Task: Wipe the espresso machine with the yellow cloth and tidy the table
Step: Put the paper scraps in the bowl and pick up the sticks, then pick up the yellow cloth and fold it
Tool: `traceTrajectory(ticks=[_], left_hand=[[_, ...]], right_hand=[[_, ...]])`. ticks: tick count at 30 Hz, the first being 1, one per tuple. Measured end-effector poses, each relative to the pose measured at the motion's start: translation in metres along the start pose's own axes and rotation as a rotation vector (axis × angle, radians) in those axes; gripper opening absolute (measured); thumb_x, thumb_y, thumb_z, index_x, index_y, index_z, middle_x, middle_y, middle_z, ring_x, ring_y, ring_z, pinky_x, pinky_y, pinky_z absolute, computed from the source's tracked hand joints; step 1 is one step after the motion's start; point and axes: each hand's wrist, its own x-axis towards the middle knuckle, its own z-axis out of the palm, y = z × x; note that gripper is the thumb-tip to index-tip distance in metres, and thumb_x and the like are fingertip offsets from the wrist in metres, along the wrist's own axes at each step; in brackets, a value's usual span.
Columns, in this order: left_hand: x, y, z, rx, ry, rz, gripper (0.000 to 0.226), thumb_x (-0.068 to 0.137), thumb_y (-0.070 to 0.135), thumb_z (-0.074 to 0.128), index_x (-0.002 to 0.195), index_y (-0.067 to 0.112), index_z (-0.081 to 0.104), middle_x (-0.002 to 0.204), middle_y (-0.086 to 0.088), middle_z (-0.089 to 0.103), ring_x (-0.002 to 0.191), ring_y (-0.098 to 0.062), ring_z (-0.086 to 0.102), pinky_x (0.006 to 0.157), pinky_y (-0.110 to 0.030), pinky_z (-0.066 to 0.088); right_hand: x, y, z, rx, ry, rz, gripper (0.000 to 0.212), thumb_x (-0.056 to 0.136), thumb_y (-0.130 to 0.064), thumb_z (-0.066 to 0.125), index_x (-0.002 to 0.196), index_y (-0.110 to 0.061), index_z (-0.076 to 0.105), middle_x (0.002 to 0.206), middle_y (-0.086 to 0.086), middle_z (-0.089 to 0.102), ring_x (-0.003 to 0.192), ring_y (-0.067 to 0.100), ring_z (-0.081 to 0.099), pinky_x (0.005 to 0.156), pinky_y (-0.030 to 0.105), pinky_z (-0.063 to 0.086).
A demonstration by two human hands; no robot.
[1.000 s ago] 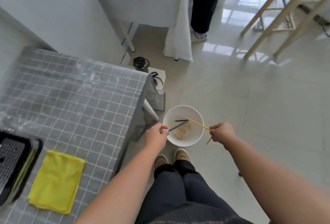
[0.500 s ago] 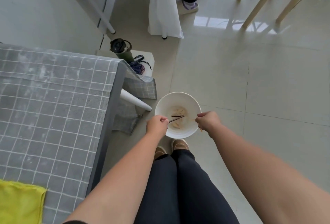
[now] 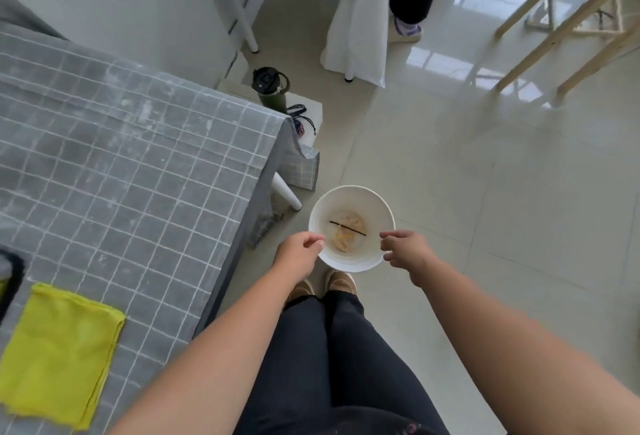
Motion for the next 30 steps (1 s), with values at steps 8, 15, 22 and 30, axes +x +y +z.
traceTrajectory(ticks=[8,15,22,30], left_hand=[[-0.098,0.019,-0.076,-0.345,0.221,0.247,0.022,0.093,0.023,0.059,0.098,0.045,0.062,0.098,0.009,0.072,0.089,-0.009,0.067,0.088,-0.028,0.054],[-0.176,-0.024,-0.150,-0.551,0.647,0.255,0.022,0.096,0.013,0.056,0.101,0.033,0.065,0.093,0.007,0.073,0.081,-0.004,0.067,0.080,-0.025,0.055],[-0.207,-0.114,-0.189,-0.519,1.124,-0.087,0.017,0.089,0.015,0.063,0.098,0.029,0.066,0.108,0.008,0.059,0.106,-0.017,0.057,0.093,-0.026,0.044],[-0.214,-0.177,-0.202,-0.570,1.012,-0.420,0.088,0.078,0.027,0.075,0.150,0.020,0.024,0.149,-0.009,0.037,0.134,-0.031,0.040,0.110,-0.045,0.037]], right_hand=[[-0.085,-0.078,0.078,-0.162,-0.226,-0.280,0.024,0.088,-0.007,0.049,0.099,-0.013,0.069,0.079,0.007,0.066,0.062,0.019,0.052,0.059,0.029,0.043],[-0.166,-0.130,0.183,-0.355,-0.465,-0.571,0.023,0.090,-0.004,0.049,0.092,-0.014,0.069,0.076,0.008,0.067,0.060,0.013,0.056,0.054,0.016,0.042],[-0.209,-0.125,0.279,-0.545,-0.627,-0.614,0.019,0.089,-0.005,0.049,0.092,-0.009,0.068,0.072,0.006,0.063,0.059,0.016,0.053,0.057,0.025,0.043],[-0.235,-0.094,0.357,-0.962,-0.486,-0.778,0.052,0.085,-0.023,0.061,0.134,-0.016,0.046,0.122,0.010,0.060,0.108,0.028,0.059,0.081,0.031,0.046]])
